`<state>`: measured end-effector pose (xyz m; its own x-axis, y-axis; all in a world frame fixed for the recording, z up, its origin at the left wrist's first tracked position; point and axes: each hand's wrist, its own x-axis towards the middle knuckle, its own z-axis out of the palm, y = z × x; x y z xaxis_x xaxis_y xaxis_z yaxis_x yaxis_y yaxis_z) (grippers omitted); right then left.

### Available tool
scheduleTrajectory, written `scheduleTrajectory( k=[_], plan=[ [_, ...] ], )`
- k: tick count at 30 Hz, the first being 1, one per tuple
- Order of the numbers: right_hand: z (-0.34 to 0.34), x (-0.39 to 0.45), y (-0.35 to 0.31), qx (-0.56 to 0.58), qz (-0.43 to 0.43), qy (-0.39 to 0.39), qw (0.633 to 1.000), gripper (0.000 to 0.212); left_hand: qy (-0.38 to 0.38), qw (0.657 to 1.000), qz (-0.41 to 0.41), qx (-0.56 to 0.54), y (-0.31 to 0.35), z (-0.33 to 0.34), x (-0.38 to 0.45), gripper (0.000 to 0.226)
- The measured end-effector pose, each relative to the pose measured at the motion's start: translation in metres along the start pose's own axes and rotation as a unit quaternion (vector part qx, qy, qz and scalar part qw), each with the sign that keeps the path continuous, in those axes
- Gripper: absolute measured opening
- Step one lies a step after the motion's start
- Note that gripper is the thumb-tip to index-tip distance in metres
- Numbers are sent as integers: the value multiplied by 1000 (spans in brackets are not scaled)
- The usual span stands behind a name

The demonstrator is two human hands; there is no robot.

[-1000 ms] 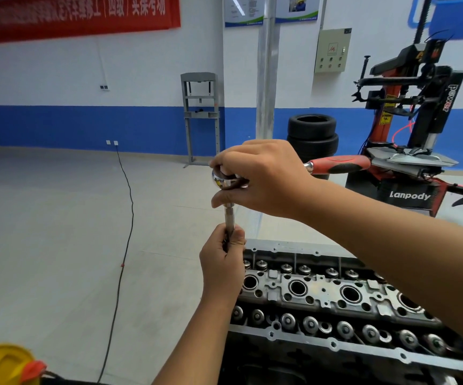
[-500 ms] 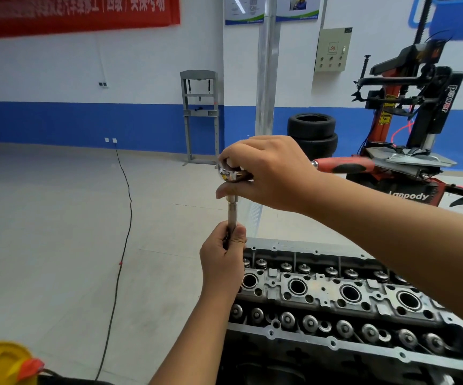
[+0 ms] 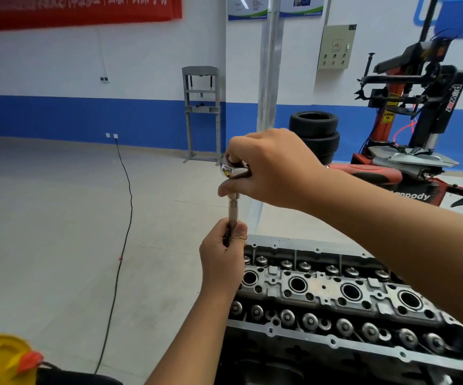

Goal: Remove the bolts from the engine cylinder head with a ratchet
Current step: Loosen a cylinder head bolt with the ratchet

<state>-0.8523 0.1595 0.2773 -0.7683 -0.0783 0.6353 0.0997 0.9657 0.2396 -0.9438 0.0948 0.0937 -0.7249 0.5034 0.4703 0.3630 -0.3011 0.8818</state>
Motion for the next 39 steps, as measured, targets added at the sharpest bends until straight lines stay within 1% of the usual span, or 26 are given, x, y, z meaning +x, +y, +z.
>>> scheduleTrajectory(
  k=[4,11,14,16,18,20,22,24,26,36,39],
  plan=[
    [-5,6,3,29,13,-50,998,52,0,1000,-5,2,-1,0,0,22],
    [-12,6,12,100,-26,-65,993,39,-2,1000,-9,0,-1,-1,0,27],
    [-17,7,19,104,-35,-96,989,35,-5,1000,-12,-4,-1,0,1,25],
    [-20,7,24,98,-36,-115,988,36,-8,1000,-16,-6,-1,0,1,22],
    [-22,5,27,106,-17,-135,985,41,-10,1000,-22,-7,-1,0,1,19],
    [-24,2,28,139,20,-147,979,45,-13,1000,-25,-10,-1,-1,1,19],
    [-25,-1,31,177,54,-156,970,43,-16,1000,-23,-13,-1,0,1,19],
    [-27,0,32,205,74,-171,961,38,-18,999,-22,-18,1,0,1,20],
    [-30,3,33,226,90,-189,951,38,-19,999,-23,-24,3,0,0,22],
    [-34,19,34,207,88,-230,947,40,-25,999,-20,-30,-2,-1,1,19],
    [-32,20,39,221,89,-223,945,43,-27,999,-23,-35,-3,-1,2,22]
  ],
)
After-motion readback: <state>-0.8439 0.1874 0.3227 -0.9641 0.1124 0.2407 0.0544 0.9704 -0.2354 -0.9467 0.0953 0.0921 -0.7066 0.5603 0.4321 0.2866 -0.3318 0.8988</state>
